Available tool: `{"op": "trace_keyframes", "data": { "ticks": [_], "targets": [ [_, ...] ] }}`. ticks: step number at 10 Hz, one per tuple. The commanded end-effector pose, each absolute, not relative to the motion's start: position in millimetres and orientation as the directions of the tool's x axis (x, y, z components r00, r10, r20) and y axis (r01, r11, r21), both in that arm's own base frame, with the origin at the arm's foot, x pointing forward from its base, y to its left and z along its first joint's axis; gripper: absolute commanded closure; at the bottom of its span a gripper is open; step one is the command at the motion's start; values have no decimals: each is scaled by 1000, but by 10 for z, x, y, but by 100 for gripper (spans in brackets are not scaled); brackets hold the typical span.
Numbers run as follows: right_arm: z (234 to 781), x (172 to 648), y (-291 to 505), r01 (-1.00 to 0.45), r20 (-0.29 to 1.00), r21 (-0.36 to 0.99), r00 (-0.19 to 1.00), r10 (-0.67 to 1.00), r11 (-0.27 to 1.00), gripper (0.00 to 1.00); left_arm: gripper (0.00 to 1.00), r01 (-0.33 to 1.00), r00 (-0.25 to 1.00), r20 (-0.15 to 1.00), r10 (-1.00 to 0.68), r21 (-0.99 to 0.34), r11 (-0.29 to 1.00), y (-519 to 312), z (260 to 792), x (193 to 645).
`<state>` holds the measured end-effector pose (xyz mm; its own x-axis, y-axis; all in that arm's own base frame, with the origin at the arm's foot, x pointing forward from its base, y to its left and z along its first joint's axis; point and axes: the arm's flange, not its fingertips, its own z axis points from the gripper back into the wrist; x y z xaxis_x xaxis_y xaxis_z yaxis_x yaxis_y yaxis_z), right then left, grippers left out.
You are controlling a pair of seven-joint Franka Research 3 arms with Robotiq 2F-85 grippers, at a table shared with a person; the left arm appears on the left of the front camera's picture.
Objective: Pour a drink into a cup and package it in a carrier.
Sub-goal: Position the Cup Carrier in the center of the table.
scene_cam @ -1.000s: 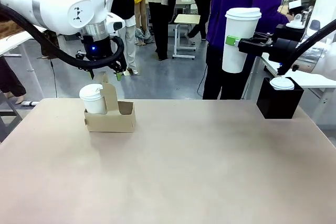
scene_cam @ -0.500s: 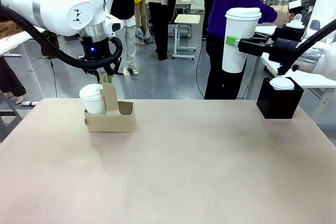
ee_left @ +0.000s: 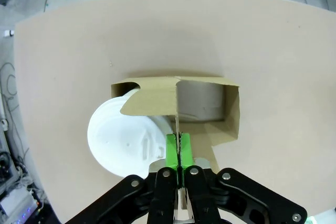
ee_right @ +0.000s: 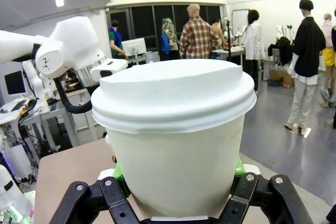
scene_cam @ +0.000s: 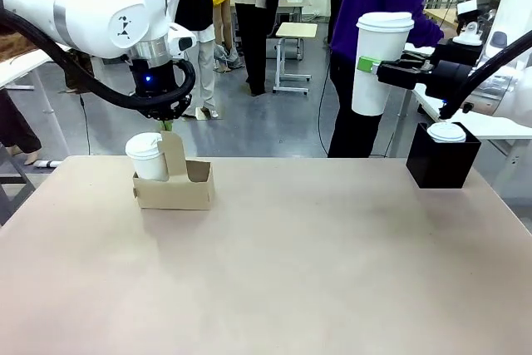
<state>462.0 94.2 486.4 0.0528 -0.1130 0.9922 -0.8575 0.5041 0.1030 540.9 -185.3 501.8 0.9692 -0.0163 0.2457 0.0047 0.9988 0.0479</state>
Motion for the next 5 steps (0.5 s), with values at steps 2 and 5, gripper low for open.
{"op": "trace_keyframes", "data": {
  "ticks": [2, 5],
  "targets": [
    [4935, 4659, 965, -860, 991, 102, 42, -129, 499, 20, 100, -2, 966, 260, -10, 47, 999, -1843, 5043, 5414],
    [4935, 4659, 965, -860, 991, 102, 42, -129, 499, 20, 98, -69, 956, 288, 55, 36, 997, -1852, 5187, 5299]
  ]
}}
